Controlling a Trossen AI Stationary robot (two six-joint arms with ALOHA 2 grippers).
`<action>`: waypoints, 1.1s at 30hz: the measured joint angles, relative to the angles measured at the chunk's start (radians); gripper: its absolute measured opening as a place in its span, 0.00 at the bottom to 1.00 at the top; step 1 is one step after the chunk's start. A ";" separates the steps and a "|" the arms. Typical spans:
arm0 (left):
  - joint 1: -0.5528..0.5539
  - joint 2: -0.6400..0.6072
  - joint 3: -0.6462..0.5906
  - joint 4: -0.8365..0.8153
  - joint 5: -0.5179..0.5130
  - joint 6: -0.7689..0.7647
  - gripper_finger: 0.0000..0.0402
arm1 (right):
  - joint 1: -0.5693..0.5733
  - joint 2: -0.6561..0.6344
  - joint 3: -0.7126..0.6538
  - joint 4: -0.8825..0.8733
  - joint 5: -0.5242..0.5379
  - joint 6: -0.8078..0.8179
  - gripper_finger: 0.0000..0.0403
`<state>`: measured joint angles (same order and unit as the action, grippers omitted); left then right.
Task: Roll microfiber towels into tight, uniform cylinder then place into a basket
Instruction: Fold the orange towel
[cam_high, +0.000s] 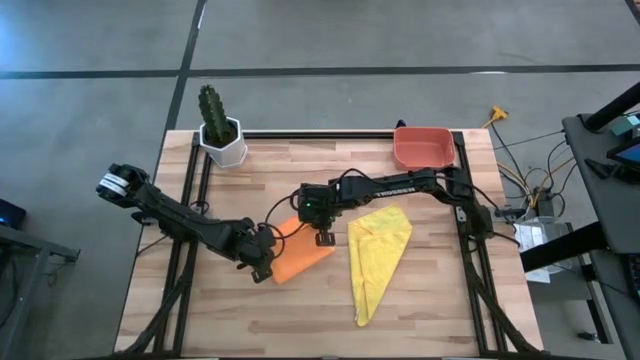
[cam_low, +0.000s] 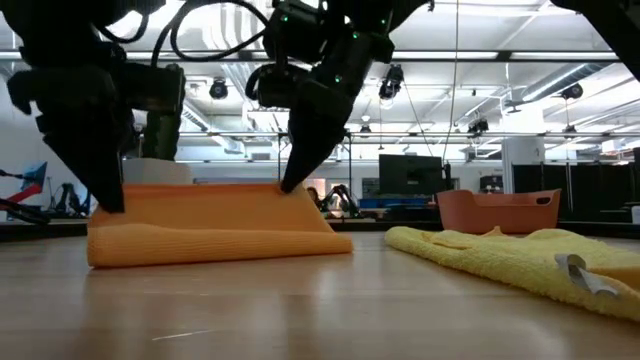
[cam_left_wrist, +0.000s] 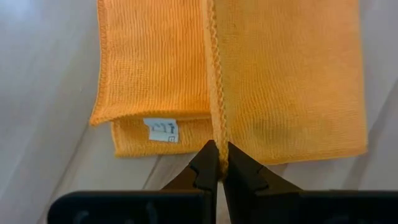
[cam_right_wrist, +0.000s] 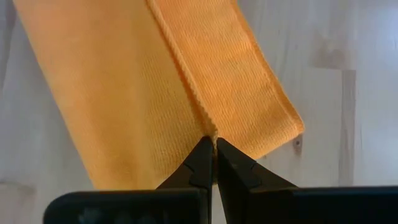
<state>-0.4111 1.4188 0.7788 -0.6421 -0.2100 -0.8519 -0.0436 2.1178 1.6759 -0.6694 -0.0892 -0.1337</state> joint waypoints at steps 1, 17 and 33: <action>0.002 0.007 0.000 0.002 0.000 -0.001 0.00 | -0.001 0.000 -0.006 0.005 0.002 0.000 0.02; 0.064 0.005 0.007 -0.003 -0.026 0.035 0.00 | -0.008 0.000 -0.068 0.034 0.076 0.002 0.02; 0.071 0.005 0.001 -0.005 -0.033 0.047 0.00 | -0.012 0.002 -0.076 0.085 0.091 0.002 0.02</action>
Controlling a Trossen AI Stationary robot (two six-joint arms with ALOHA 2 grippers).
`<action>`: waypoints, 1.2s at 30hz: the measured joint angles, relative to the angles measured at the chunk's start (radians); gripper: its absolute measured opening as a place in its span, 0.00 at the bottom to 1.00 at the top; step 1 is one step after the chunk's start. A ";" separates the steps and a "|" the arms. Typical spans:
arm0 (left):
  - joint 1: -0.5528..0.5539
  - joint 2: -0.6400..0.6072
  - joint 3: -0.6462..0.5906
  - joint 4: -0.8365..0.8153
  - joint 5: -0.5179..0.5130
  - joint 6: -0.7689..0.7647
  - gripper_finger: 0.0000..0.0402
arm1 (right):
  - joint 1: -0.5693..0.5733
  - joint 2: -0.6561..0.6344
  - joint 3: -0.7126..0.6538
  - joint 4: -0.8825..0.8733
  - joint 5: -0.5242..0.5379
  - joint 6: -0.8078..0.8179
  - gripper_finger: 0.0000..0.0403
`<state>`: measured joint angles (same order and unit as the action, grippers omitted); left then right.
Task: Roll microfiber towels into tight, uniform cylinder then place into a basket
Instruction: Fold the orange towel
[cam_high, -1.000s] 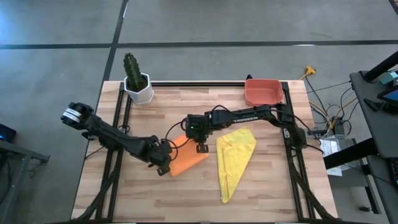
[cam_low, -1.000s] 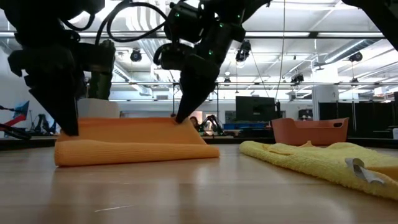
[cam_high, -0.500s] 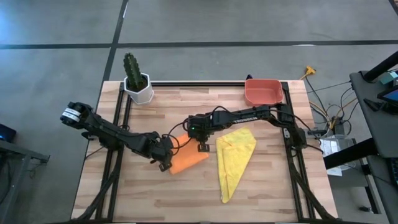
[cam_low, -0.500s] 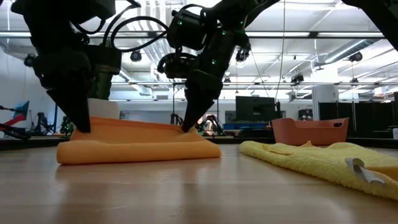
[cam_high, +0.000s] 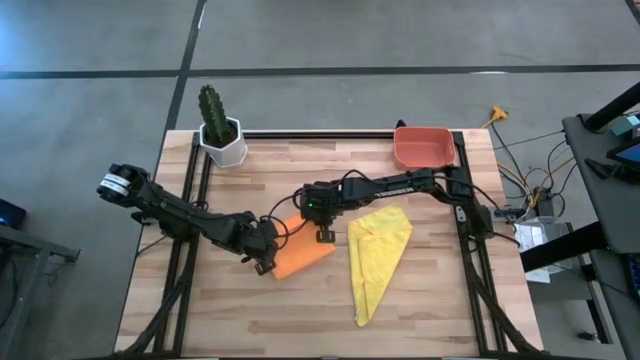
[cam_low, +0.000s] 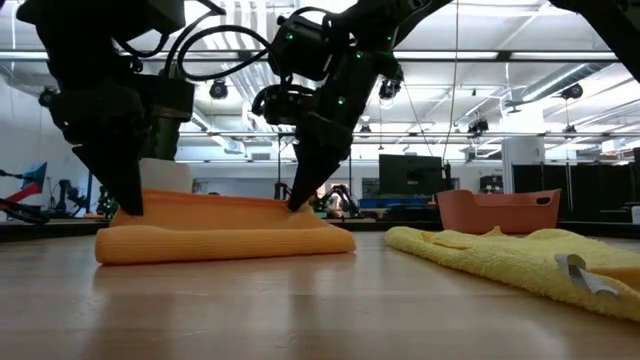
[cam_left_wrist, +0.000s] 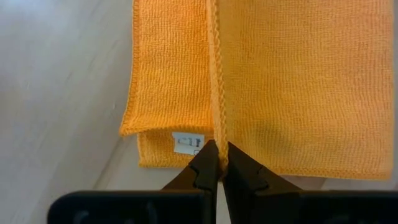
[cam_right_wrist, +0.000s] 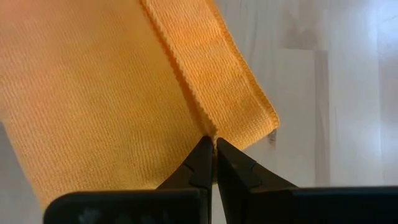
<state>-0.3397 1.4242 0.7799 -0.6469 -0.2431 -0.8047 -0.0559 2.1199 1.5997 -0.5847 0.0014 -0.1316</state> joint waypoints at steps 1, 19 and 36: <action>0.000 0.000 -0.001 0.000 -0.002 0.000 0.00 | 0.000 0.004 0.000 0.005 0.000 0.000 0.02; 0.010 0.032 -0.004 0.005 -0.014 -0.028 0.00 | -0.007 0.046 -0.005 0.035 -0.001 0.002 0.02; 0.011 0.084 0.029 0.010 0.006 -0.029 0.00 | -0.009 0.045 -0.006 0.041 0.003 0.001 0.02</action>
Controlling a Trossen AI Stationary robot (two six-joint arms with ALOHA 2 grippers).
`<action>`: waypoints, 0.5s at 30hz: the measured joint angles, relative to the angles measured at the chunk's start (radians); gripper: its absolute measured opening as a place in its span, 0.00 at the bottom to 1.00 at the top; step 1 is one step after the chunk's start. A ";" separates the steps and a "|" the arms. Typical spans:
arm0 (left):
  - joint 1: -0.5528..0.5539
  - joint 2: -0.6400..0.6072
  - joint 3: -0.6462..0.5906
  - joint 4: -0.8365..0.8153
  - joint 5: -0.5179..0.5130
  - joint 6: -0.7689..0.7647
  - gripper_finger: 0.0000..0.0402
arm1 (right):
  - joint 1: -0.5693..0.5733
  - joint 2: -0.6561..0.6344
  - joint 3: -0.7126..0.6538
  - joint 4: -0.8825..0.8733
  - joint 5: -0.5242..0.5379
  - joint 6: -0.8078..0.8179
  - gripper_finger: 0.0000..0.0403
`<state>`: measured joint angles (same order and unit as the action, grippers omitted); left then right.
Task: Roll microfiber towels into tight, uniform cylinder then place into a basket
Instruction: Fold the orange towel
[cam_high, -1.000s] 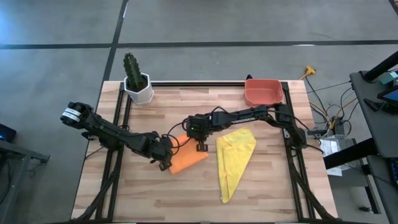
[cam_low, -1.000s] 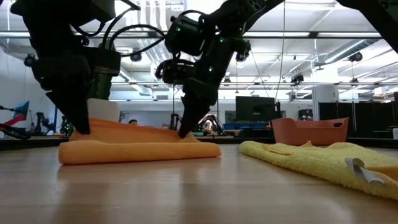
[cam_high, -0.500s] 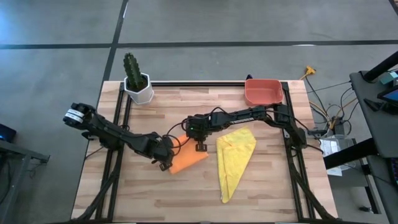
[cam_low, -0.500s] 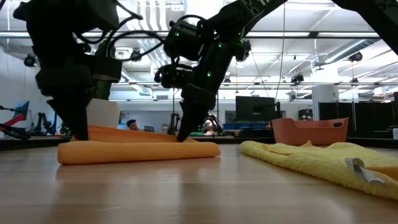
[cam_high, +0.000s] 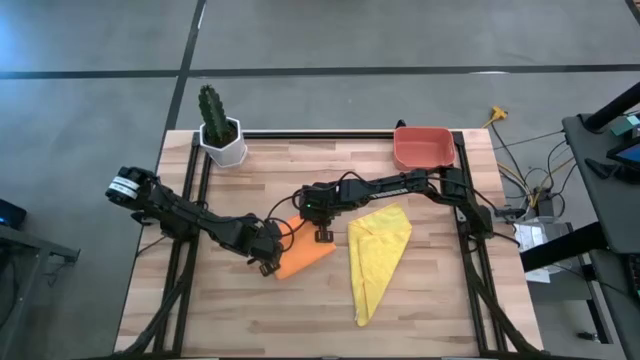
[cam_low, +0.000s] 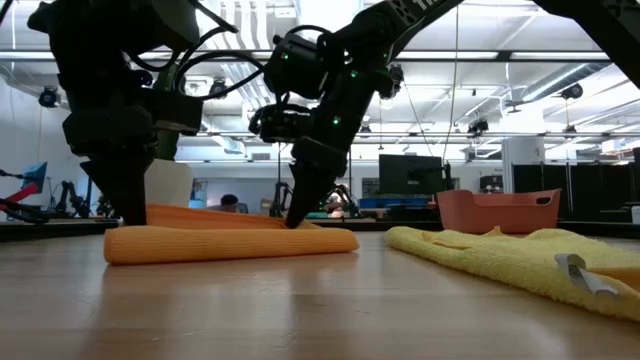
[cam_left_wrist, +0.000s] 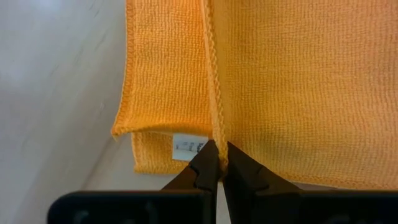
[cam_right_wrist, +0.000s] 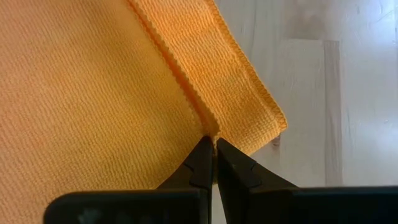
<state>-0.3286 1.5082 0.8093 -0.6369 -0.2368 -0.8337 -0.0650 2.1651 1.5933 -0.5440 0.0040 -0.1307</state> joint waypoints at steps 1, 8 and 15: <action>0.000 0.000 0.000 0.000 0.000 0.000 0.00 | 0.000 0.000 0.000 0.001 0.000 0.000 0.02; 0.000 -0.001 -0.002 -0.001 0.000 -0.007 0.17 | 0.000 0.000 -0.002 0.000 0.000 0.000 0.02; 0.000 -0.002 -0.004 -0.003 0.000 -0.025 0.37 | 0.000 0.000 -0.002 0.000 0.000 0.000 0.12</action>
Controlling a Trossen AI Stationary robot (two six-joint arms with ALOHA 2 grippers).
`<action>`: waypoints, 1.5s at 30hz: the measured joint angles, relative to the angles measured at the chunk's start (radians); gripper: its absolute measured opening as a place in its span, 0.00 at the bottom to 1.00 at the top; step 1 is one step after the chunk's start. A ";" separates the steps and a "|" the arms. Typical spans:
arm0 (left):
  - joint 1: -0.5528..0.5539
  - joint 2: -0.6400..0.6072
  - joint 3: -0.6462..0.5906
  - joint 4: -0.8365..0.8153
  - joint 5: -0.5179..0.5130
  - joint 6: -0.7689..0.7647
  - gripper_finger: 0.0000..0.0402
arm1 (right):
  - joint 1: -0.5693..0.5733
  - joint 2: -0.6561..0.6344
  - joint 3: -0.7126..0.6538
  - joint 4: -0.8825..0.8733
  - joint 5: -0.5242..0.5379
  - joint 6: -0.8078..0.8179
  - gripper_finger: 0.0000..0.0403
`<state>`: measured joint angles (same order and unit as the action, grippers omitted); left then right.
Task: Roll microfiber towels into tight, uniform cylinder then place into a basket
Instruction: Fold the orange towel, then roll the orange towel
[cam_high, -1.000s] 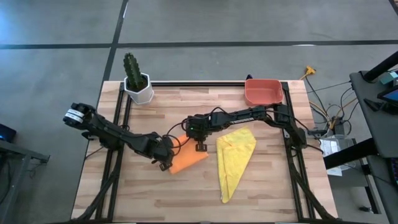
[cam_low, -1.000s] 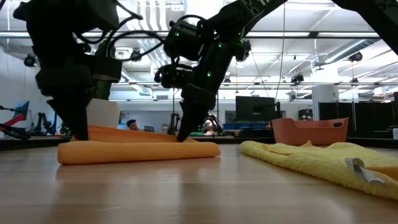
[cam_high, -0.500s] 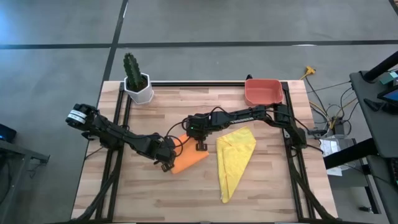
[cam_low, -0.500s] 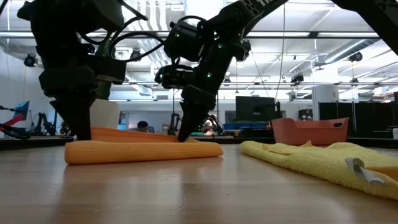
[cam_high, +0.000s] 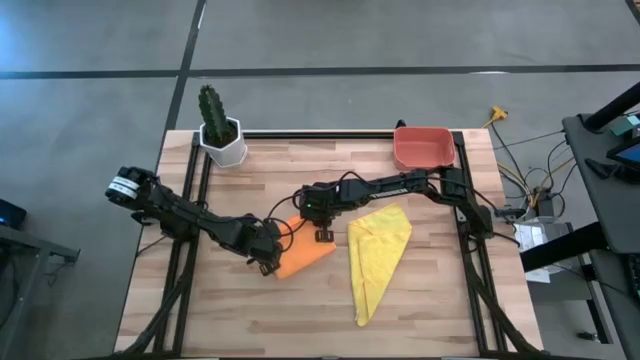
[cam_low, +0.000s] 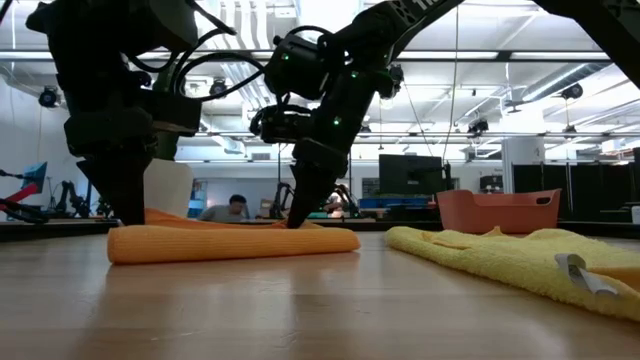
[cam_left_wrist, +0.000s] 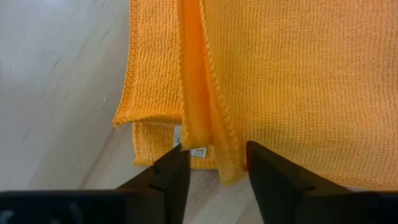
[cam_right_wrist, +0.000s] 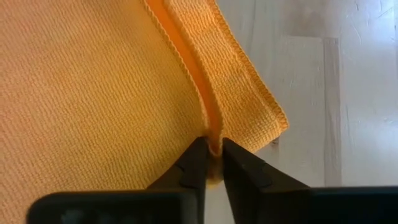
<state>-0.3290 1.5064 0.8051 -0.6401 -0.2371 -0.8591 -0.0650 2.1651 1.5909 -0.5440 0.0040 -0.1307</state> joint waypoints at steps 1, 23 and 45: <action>0.000 -0.001 0.000 -0.003 0.000 0.001 0.38 | 0.000 0.000 0.000 -0.001 0.000 0.000 0.15; -0.002 -0.097 0.018 -0.195 -0.004 -0.052 0.45 | 0.001 -0.060 0.011 -0.063 0.068 0.024 0.32; -0.077 -0.327 0.012 0.020 -0.092 0.014 0.43 | 0.074 -0.161 0.012 -0.137 -0.222 0.069 0.16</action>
<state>-0.4056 1.1796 0.8169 -0.6199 -0.3290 -0.8452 0.0094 2.0041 1.6033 -0.6812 -0.2176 -0.0612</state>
